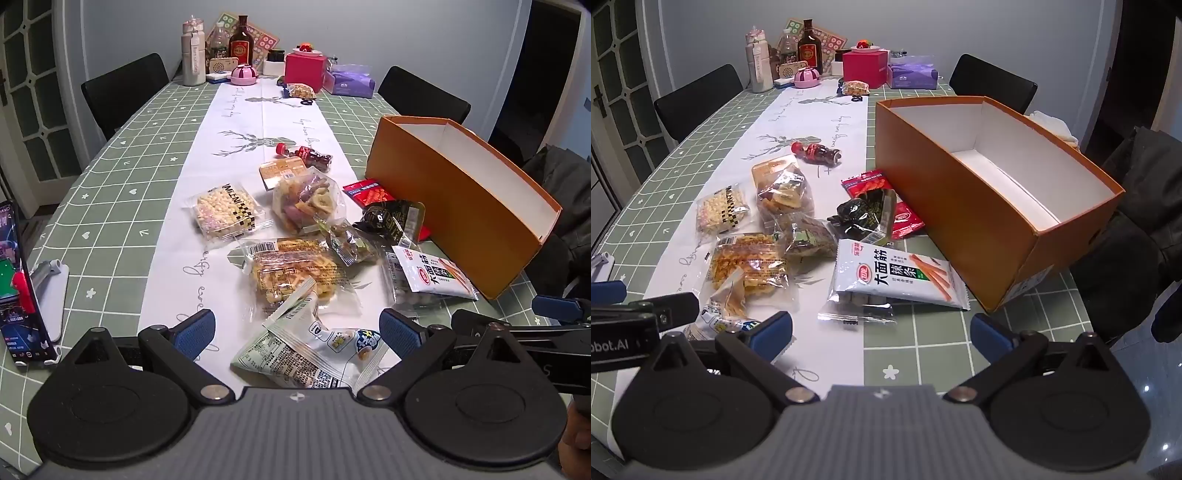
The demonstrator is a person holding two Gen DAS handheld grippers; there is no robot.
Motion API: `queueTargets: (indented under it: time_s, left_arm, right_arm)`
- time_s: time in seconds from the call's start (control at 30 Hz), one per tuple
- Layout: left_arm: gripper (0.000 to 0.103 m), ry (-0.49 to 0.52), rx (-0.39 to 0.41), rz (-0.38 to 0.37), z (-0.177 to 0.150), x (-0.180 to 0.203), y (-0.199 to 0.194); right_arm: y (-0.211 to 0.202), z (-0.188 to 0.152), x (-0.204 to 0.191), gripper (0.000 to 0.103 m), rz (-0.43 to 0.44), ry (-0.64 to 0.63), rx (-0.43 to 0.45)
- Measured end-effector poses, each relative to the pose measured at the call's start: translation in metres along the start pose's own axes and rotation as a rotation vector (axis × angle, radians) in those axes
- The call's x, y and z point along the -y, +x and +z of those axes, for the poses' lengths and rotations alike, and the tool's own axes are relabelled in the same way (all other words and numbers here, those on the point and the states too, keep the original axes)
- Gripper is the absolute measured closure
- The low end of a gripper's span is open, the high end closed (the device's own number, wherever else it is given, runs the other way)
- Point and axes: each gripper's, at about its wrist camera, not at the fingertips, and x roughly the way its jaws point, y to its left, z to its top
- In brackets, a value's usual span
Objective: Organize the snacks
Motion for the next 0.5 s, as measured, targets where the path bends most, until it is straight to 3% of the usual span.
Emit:
queueTargets:
  time_s: [0.5]
  left_arm:
    - [0.000, -0.003, -0.003, -0.002, -0.0006, 0.0004, 0.0012]
  right_arm:
    - [0.0008, -0.0003, 0.0015, 0.003, 0.003, 0.007, -0.007]
